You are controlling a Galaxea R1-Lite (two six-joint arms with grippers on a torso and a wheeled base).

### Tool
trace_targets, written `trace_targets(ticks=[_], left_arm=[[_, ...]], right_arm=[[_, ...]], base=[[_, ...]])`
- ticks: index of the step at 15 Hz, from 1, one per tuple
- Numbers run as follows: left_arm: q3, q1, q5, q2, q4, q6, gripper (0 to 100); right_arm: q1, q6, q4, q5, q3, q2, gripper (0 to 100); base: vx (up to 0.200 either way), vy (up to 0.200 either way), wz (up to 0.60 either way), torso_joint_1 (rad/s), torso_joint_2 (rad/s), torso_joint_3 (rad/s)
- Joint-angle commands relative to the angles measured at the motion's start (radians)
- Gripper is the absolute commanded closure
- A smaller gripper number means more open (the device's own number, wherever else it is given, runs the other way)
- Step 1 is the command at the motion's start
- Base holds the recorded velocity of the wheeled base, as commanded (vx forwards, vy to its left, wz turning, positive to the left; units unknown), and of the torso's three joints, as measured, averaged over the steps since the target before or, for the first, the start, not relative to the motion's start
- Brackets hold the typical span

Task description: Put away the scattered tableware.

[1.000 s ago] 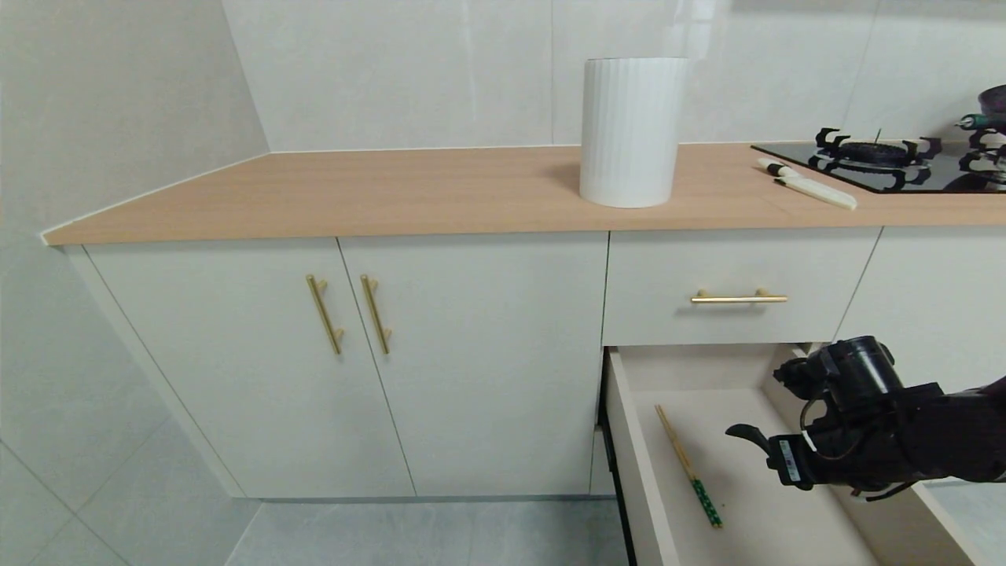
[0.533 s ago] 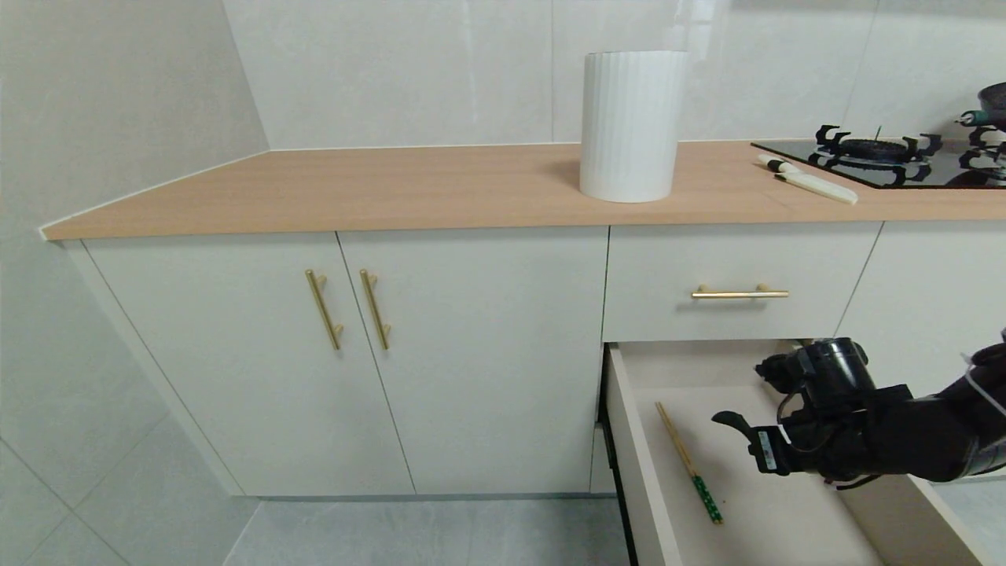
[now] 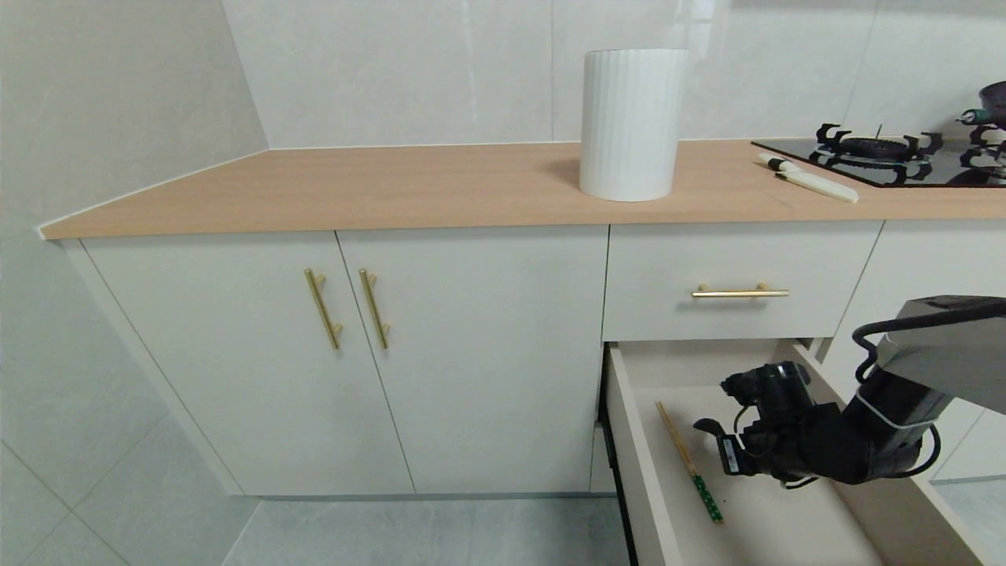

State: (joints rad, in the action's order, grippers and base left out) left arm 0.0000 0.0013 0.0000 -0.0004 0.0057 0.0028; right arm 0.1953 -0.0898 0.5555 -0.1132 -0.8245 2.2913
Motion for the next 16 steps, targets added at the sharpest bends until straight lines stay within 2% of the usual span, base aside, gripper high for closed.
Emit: trace_targets(ticks=[1,4,14,15,16], left_arm=[[0.000,0.000,0.000,0.000,0.000,0.000,0],[0.000,0.000,0.000,0.000,0.000,0.000,0],[0.000,0.000,0.000,0.000,0.000,0.000,0],[0.000,0.000,0.000,0.000,0.000,-0.001,0],[0.000,0.000,0.000,0.000,0.000,0.000,0]], right_arm=[[-0.001,0.016,0.000,-0.025,-0.031,0.091,100],[-0.011,0.022,0.009,-0.080,-0.070,0.155,100],[-0.017,0.022,0.007,-0.082,-0.074,0.157,100],[-0.017,0.022,0.007,-0.082,-0.074,0.157,0],[-0.017,0.019,0.007,-0.082,-0.073,0.157,0]], base=[[0.000,0.000,0.00,0.000,0.00,0.000],[0.000,0.000,0.00,0.000,0.00,0.000],[0.000,0.000,0.00,0.000,0.00,0.000],[0.000,0.000,0.00,0.000,0.00,0.000],[0.000,0.000,0.00,0.000,0.00,0.000]])
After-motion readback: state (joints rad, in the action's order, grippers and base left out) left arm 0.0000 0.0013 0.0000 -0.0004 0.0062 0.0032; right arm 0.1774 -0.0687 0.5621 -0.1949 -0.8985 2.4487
